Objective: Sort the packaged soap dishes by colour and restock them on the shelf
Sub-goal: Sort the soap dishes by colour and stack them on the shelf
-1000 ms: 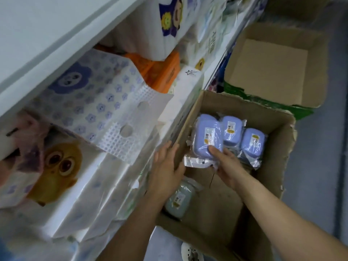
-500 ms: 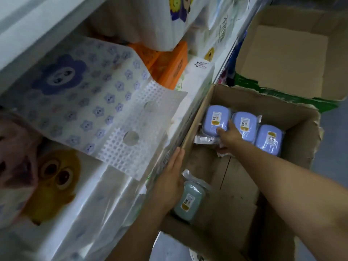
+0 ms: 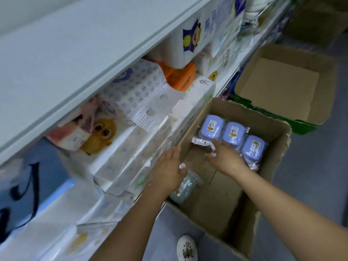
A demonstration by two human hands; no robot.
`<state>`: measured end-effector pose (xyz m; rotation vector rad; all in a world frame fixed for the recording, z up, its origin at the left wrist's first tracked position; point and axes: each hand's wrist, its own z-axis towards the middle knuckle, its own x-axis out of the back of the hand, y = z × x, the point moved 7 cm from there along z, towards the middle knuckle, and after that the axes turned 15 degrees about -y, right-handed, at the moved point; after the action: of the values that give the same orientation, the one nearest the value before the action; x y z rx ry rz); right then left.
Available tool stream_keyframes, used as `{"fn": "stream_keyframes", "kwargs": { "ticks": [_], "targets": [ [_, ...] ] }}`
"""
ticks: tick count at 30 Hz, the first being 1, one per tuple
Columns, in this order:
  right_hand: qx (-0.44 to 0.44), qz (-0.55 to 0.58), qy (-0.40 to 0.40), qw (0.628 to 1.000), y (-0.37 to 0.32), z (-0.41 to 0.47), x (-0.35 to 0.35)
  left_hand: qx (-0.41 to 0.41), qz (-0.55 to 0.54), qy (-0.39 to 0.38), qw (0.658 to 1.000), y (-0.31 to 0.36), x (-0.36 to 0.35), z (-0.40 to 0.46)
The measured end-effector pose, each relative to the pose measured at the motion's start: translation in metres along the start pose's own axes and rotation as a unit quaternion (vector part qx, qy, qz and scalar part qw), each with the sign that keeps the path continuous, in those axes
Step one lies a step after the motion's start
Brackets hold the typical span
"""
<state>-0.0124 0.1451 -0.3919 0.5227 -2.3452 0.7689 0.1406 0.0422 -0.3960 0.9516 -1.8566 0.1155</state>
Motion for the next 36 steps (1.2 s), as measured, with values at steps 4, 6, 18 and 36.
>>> {"fn": "stream_keyframes", "kwargs": {
  "ticks": [4,6,18,36],
  "targets": [
    [0.083,-0.137,0.092,0.983,-0.031,-0.089,-0.018,0.047,0.030,0.080,0.995,0.007,0.008,-0.086],
    [0.132,-0.165,0.134,0.968,-0.043,-0.131,-0.034,0.067,0.022,0.116,0.991,0.007,0.005,-0.133],
    [0.420,-0.200,0.108,0.879,-0.158,-0.326,-0.168,0.219,-0.058,0.326,0.918,-0.053,-0.044,-0.427],
    [0.583,-0.329,-0.131,0.732,-0.333,-0.523,-0.578,0.491,-0.232,0.268,0.796,-0.254,-0.305,-0.820]
  ]
}}
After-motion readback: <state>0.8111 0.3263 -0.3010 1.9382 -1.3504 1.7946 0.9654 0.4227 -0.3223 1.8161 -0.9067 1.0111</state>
